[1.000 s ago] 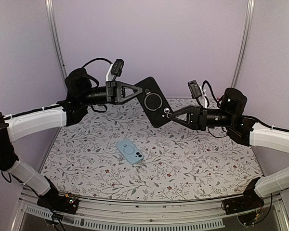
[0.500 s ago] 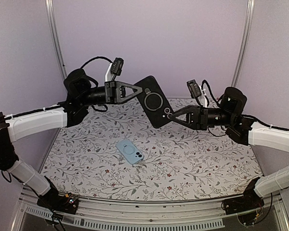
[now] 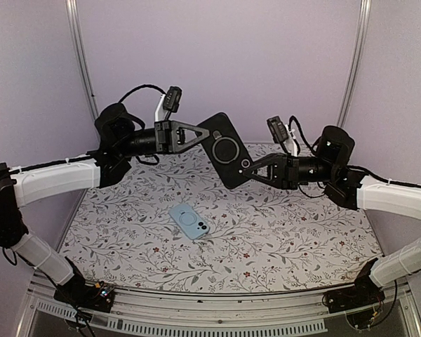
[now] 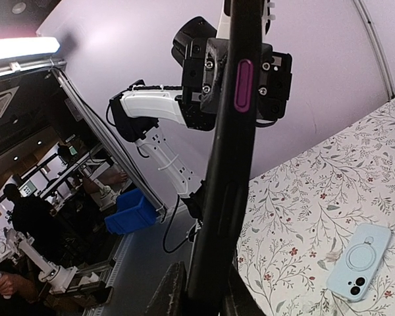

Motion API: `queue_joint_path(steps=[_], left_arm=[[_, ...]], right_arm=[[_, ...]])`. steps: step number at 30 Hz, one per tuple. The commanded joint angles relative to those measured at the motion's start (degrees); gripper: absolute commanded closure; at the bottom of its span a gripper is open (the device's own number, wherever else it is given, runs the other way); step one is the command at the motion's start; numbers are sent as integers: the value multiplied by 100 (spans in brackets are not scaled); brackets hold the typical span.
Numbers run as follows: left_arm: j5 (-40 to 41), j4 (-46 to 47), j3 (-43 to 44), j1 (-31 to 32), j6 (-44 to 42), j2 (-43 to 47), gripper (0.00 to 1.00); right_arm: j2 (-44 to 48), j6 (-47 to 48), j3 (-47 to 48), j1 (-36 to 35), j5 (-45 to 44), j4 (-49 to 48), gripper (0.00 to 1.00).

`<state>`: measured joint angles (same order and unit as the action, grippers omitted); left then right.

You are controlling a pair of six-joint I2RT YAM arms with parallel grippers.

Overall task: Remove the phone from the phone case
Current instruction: Pass from the left arm to the right, then pass from the right arm to the left

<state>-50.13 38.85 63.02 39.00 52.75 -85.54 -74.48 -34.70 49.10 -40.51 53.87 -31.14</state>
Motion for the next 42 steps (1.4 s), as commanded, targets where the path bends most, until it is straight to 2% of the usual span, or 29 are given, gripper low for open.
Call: queue_joint_path(steps=[1, 2, 4, 6, 7, 8, 11, 12, 14, 18, 22, 25, 27, 31, 38, 42], left_arm=[[122, 474, -58, 73, -25, 2, 100], [128, 461, -80, 72, -44, 7, 100], [177, 360, -112, 75, -134, 44, 100], [312, 106, -138, 64, -263, 122, 86], [390, -44, -148, 59, -342, 170, 74], [460, -210, -154, 55, -465, 235, 56], [787, -727, -237, -5, -683, 497, 14], [931, -918, -276, -43, -729, 604, 2], [1239, -1409, -314, -150, -801, 828, 1], [2007, -2581, -293, -325, -822, 1261, 1], [2691, -3600, -221, -411, -483, 1493, 1], [2875, -4063, -208, -479, -25, 1621, 4], [2999, -4192, -249, -529, 355, 1720, 6], [3048, -4272, -432, -626, 1168, 1878, 9], [2661, -4043, -617, -837, 1957, 2030, 16], [2508, -3881, -729, -864, 2113, 2069, 25]], right_arm=[[-67, 96, 152, -67, -113, -127, 92], [-67, 116, 161, -84, -113, -122, 99], [-63, 192, 168, -89, -149, -59, 100], [-22, 377, 218, -91, -300, 265, 100], [4, 617, 253, -90, -437, 485, 100], [52, 790, 288, -89, -608, 735, 100], [158, 1582, 499, -84, -1247, 1548, 100], [176, 1807, 589, -95, -1511, 1814, 100], [217, 2467, 719, -98, -2178, 2303, 100], [263, 3555, 788, -224, -3848, 2498, 100], [77, 4886, 831, -641, -5314, 2189, 100], [-115, 5873, 672, -886, -6118, 1510, 100], [-174, 6742, 366, -1065, -6311, 541, 100], [-321, 7926, -54, -1236, -6158, -927, 100], [-1208, 9694, -20, -1528, -6125, -2263, 100], [-1555, 10271, 91, -1641, -6075, -2599, 100]])
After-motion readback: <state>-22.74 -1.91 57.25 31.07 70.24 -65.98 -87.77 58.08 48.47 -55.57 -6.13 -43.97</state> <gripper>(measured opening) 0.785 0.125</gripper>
